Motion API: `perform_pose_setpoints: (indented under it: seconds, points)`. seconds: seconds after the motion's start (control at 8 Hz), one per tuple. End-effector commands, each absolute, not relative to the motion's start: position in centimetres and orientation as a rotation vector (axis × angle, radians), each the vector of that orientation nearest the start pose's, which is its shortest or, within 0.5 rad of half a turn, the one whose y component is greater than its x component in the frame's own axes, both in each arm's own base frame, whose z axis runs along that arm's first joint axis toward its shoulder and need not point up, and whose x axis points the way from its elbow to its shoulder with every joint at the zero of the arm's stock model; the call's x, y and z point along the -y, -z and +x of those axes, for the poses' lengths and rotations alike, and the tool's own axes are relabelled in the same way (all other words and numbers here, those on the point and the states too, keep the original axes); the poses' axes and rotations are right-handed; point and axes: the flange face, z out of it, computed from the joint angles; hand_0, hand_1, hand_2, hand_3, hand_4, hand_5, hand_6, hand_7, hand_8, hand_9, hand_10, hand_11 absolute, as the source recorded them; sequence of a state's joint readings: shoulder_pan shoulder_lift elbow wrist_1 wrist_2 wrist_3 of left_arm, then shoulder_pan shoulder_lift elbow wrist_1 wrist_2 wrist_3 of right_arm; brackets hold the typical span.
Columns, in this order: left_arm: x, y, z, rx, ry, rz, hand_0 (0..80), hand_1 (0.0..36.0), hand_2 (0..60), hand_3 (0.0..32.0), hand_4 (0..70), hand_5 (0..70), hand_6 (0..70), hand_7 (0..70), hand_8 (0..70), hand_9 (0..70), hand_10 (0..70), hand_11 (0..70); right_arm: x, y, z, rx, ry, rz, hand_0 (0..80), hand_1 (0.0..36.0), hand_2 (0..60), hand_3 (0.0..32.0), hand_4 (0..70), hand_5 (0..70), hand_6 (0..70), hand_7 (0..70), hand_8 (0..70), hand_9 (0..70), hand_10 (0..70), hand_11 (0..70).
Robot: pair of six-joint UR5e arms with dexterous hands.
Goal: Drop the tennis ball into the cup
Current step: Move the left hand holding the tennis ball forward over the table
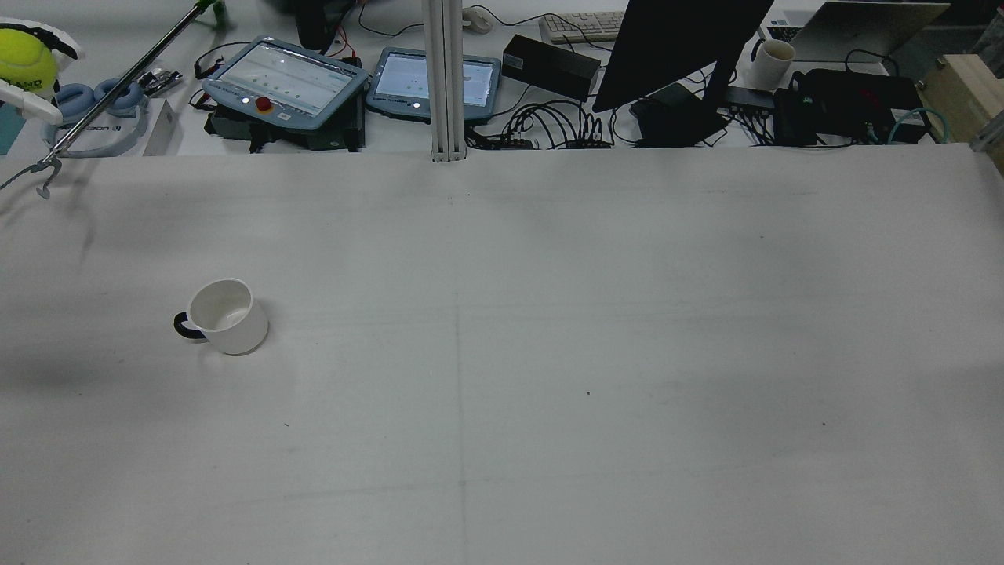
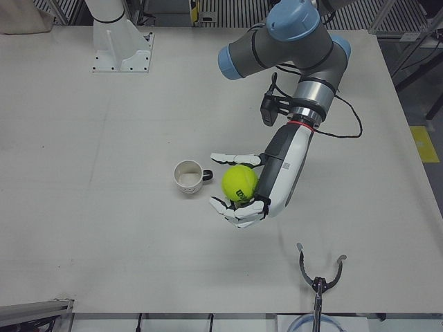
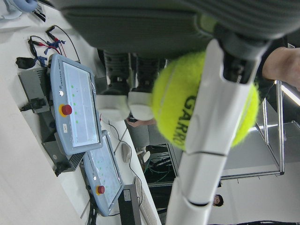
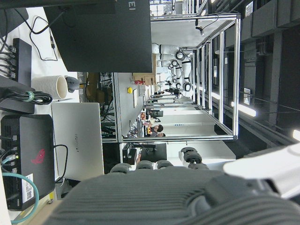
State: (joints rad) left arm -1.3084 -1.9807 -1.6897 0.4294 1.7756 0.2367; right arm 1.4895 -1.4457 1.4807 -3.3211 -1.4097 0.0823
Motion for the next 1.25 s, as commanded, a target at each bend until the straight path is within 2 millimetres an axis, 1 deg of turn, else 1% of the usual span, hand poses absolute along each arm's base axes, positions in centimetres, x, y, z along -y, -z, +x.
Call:
perform_pose_setpoints:
  seconds: [0.0,0.12,0.25,0.38,0.5,0.62,0.75,0.88,1.0,1.12]
  points:
    - [62.6,-43.2,6.9,-2.062,1.614,-0.265,62.8,18.7,12.8,0.0,53.1,25.4,70.0,70.0,61.1,70.0,53.5,70.0,53.8,-68.3,10.6,-1.991,2.291,-0.022,0.0,0.0,0.0,0.0,0.0,0.0,0.0,0.0,0.0,0.0,0.0,0.0]
    - [62.4,-42.6,9.7,-2.053,1.565,-0.311,63.3,18.5,9.6,0.0,52.8,25.3,70.0,70.0,57.9,70.0,54.7,70.0,53.8,-68.4,10.6,-1.99,2.293,-0.024,0.0,0.0,0.0,0.0,0.0,0.0,0.0,0.0,0.0,0.0,0.0,0.0]
    - [62.0,-42.4,12.4,-2.044,1.521,-0.357,59.5,16.6,13.0,0.0,51.9,24.6,70.0,70.0,58.8,70.0,53.8,70.0,53.8,-68.4,10.6,-1.99,2.293,-0.024,0.0,0.0,0.0,0.0,0.0,0.0,0.0,0.0,0.0,0.0,0.0,0.0]
    - [61.3,-42.3,15.6,-2.026,1.479,-0.402,55.3,14.8,15.5,0.0,50.4,21.4,70.0,70.0,59.4,70.0,52.3,70.0,53.9,-68.3,10.6,-1.991,2.292,-0.023,0.0,0.0,0.0,0.0,0.0,0.0,0.0,0.0,0.0,0.0,0.0,0.0]
    - [60.5,-42.3,18.6,-2.007,1.442,-0.439,51.4,12.1,19.8,0.0,48.3,21.2,70.0,70.0,60.6,70.0,50.4,70.0,53.8,-68.4,10.6,-1.989,2.292,-0.022,0.0,0.0,0.0,0.0,0.0,0.0,0.0,0.0,0.0,0.0,0.0,0.0]
    - [59.8,-42.3,20.8,-1.993,1.416,-0.472,50.8,12.1,19.9,0.0,47.2,19.5,70.0,70.0,60.1,70.0,49.9,70.0,53.8,-68.4,10.6,-1.989,2.292,-0.022,0.0,0.0,0.0,0.0,0.0,0.0,0.0,0.0,0.0,0.0,0.0,0.0]
    - [59.6,-42.0,21.8,-2.001,1.385,-0.484,50.0,11.2,21.6,0.0,46.3,20.8,70.0,70.0,59.3,70.0,49.4,69.9,53.8,-68.4,10.6,-1.989,2.292,-0.022,0.0,0.0,0.0,0.0,0.0,0.0,0.0,0.0,0.0,0.0,0.0,0.0]
    - [58.9,-42.6,23.0,-1.997,1.361,-0.498,49.7,10.7,22.7,0.0,45.3,21.4,70.0,70.0,60.6,70.0,48.9,69.0,53.9,-68.3,10.6,-1.991,2.291,-0.022,0.0,0.0,0.0,0.0,0.0,0.0,0.0,0.0,0.0,0.0,0.0,0.0]
    - [58.3,-43.9,23.2,-1.981,1.365,-0.499,48.5,10.0,22.3,0.0,43.4,19.5,70.0,70.0,59.5,70.0,48.1,67.8,53.8,-68.4,10.6,-1.989,2.292,-0.022,0.0,0.0,0.0,0.0,0.0,0.0,0.0,0.0,0.0,0.0,0.0,0.0]
    - [58.2,-44.1,23.2,-1.978,1.359,-0.489,47.3,8.9,23.2,0.0,42.1,18.9,70.0,70.0,58.8,70.0,47.1,66.2,53.8,-68.4,10.6,-1.989,2.292,-0.022,0.0,0.0,0.0,0.0,0.0,0.0,0.0,0.0,0.0,0.0,0.0,0.0]
